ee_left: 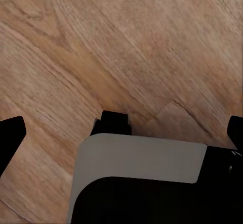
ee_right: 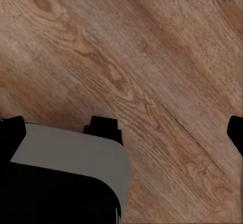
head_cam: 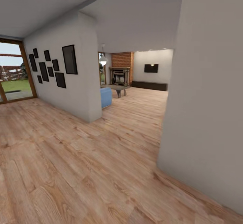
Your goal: Move the two storage containers from the living room to the garage. In the garage, place one container on the floor and stack the other container on top of it (either order is fine).
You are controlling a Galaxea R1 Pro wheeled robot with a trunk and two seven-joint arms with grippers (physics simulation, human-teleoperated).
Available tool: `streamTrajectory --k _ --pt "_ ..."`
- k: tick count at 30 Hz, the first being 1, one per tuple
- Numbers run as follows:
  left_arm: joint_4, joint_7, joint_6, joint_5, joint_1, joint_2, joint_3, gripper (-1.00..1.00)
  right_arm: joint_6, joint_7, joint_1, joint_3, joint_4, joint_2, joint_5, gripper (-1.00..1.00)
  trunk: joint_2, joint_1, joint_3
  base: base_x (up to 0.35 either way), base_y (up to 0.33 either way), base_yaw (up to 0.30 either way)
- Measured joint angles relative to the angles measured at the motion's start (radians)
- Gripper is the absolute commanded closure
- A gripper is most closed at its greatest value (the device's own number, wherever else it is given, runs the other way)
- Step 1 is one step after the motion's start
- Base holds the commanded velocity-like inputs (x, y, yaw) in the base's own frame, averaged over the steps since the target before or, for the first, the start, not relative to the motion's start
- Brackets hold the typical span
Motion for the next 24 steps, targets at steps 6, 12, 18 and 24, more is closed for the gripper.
streamTrajectory --k 6,12,18,24 --pt "0.0 0.0 0.0 0.0 0.0 0.0 0.0 -1.0 0.0 0.001 0.0 0.0 0.0 0.0 0.0 -1.0 0.0 0.0 0.0 0.327 0.0 0.29" --pt "0.0 0.0 0.0 0.0 0.0 0.0 0.0 -1.0 0.0 0.001 0.0 0.0 0.0 0.0 0.0 -1.0 0.0 0.0 0.0 0.327 0.0 0.29" --pt "0.0 0.0 0.0 0.0 0.0 0.0 0.0 -1.0 0.0 0.001 0.0 0.0 0.0 0.0 -0.001 -1.0 0.0 0.0 0.0 0.327 0.0 0.29" --pt "0.0 0.0 0.0 0.0 0.0 0.0 0.0 -1.0 0.001 0.002 0.0 -0.001 0.0 0.0 -0.002 -1.0 0.0 0.0 0.0 0.327 0.0 0.16"
